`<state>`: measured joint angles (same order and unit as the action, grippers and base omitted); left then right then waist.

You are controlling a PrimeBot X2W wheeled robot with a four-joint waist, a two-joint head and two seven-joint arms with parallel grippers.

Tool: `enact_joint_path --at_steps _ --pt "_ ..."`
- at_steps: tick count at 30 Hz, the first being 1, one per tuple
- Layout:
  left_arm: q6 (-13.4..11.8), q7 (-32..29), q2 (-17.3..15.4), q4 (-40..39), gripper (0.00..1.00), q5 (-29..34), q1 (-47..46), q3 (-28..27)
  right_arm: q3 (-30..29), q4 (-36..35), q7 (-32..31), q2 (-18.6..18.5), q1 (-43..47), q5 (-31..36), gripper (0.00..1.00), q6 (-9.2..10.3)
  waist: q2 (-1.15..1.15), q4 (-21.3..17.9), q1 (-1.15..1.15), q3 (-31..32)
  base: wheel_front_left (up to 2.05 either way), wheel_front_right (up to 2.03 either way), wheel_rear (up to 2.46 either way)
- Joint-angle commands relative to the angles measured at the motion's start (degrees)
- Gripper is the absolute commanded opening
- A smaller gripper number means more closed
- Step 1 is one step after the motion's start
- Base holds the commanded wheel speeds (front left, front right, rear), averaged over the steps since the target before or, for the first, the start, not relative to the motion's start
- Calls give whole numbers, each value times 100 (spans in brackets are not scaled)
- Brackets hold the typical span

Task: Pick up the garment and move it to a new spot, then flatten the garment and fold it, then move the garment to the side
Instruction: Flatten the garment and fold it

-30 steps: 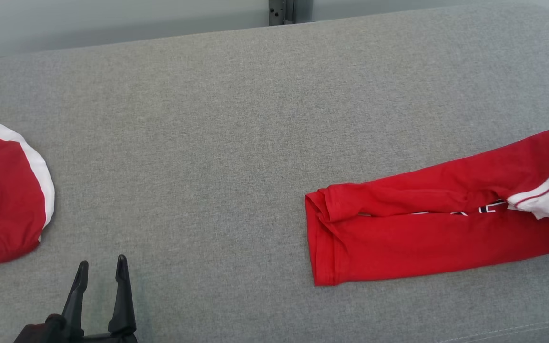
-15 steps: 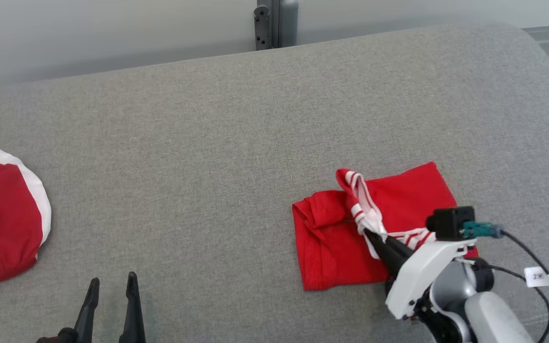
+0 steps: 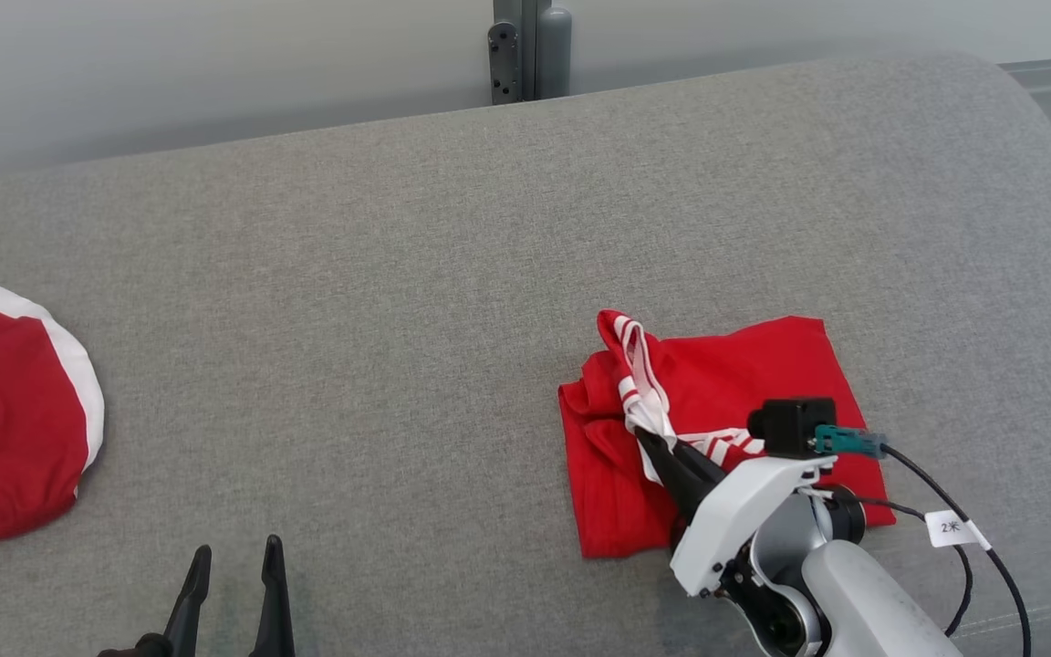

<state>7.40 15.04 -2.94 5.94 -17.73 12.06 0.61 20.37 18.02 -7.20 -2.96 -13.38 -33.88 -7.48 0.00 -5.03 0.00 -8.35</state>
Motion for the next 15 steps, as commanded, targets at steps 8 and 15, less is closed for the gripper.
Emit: enact_joint_path --at_steps 8,15 --pt "16 16 -2 89 100 -34 59 70 484 400 386 6 -301 -237 100 -2 0 77 0 16 0 0 0" --pt "16 16 -2 95 100 -51 187 -26 168 -522 826 -27 68 74 100 -2 0 81 0 146 0 0 0"
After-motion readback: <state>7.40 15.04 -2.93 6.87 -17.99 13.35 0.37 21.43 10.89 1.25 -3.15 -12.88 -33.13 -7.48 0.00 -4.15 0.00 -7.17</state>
